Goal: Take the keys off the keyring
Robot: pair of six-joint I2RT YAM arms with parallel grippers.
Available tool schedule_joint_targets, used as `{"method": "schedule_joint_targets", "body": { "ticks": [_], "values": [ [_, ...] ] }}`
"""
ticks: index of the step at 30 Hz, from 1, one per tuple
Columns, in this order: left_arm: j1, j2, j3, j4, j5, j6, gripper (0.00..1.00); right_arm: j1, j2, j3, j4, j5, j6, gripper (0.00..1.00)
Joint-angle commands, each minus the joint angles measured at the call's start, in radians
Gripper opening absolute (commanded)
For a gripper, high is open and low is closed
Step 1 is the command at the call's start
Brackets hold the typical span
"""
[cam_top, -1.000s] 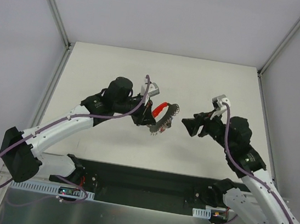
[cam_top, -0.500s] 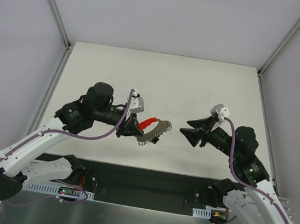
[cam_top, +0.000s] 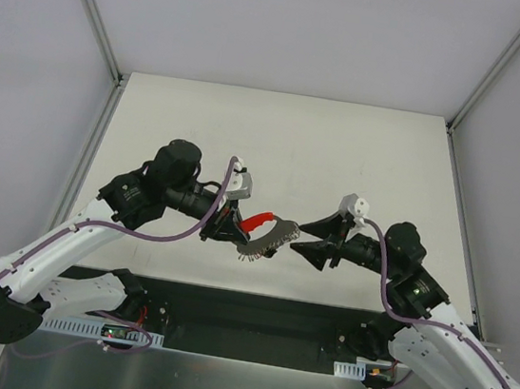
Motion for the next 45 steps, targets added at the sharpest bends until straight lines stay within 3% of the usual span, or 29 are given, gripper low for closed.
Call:
{"method": "schedule_joint_targets", "body": {
  "ticks": [1, 8, 13, 18, 23, 26, 39, 41, 45],
  "values": [
    [-0.002, 0.003, 0.052, 0.035, 0.075, 0.021, 0.0, 0.053, 0.051, 0.012, 0.114, 0.011, -0.039, 0.53],
    [-0.002, 0.006, 0.04, 0.035, 0.078, 0.029, 0.0, 0.099, 0.068, 0.02, 0.139, 0.045, -0.062, 0.52],
    [0.0, 0.004, 0.041, 0.033, 0.081, 0.036, 0.0, 0.103, 0.071, 0.01, 0.133, 0.053, -0.071, 0.4],
    [-0.002, 0.01, 0.041, 0.021, 0.075, 0.047, 0.0, 0.108, 0.05, -0.005, 0.104, 0.092, -0.084, 0.34],
    [-0.002, 0.021, 0.047, -0.003, 0.051, 0.061, 0.0, 0.11, 0.034, 0.007, 0.035, 0.128, -0.097, 0.34],
    [0.0, 0.018, 0.051, -0.013, 0.029, 0.068, 0.0, 0.111, 0.028, 0.023, -0.023, 0.158, -0.097, 0.4],
    [-0.002, 0.03, 0.067, -0.051, -0.006, 0.096, 0.0, 0.116, 0.005, 0.006, -0.04, 0.221, -0.085, 0.24],
    [-0.002, 0.035, 0.072, -0.054, -0.006, 0.095, 0.0, 0.119, 0.008, 0.006, -0.037, 0.215, -0.081, 0.24],
    [0.0, 0.037, 0.077, -0.052, -0.005, 0.095, 0.0, 0.122, 0.016, -0.007, 0.01, 0.137, -0.061, 0.38]
  ]
}}
